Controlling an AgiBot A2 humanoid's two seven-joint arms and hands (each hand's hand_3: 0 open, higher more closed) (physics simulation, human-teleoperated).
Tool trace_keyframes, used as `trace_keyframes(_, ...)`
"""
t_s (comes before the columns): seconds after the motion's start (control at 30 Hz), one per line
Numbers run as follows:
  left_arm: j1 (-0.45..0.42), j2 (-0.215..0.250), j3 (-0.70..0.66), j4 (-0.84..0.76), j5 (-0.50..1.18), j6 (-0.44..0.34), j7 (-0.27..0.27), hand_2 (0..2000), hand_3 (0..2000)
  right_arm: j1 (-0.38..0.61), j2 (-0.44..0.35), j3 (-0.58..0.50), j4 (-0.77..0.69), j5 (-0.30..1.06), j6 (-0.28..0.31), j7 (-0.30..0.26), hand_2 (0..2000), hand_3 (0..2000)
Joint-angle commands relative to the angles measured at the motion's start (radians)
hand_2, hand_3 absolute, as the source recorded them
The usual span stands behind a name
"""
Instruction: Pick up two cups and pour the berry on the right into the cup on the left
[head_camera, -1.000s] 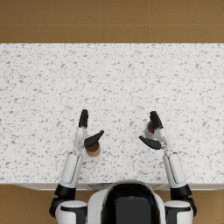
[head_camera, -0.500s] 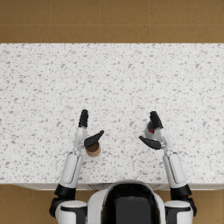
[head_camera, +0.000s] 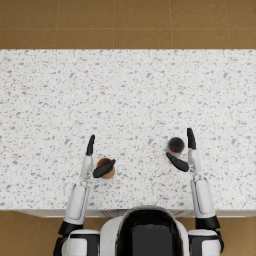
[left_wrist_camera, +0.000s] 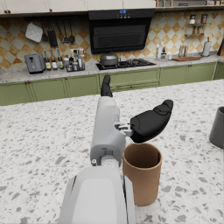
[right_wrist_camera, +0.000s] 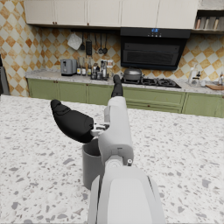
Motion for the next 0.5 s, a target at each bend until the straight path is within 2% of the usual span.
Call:
trace_keyframes(0.03, -0.091, -0.029, -0.029, -0.042, 0.023, 0.0, 0.0, 0, 0, -0.037, 0.007, -0.047, 0.005, 0.023, 0.0, 0.0, 0, 0)
trace_keyframes(0.13, -0.155, -0.04, -0.053, -0.051, 0.059, -0.001, 0.0, 0, 0, -0.058, 0.005, -0.042, -0.011, 0.059, 0.0, 0.001, 0, 0)
trace_keyframes(0.37, -0.243, -0.059, -0.004, -0.061, 0.078, -0.001, -0.001, 0, 0, -0.075, -0.006, -0.039, -0.102, 0.078, -0.001, 0.001, 0, 0)
trace_keyframes(0.5, -0.25, -0.053, 0.018, -0.006, 0.08, -0.001, -0.001, 0, 0, -0.069, -0.016, -0.029, -0.143, 0.079, -0.001, 0.001, 0, 0)
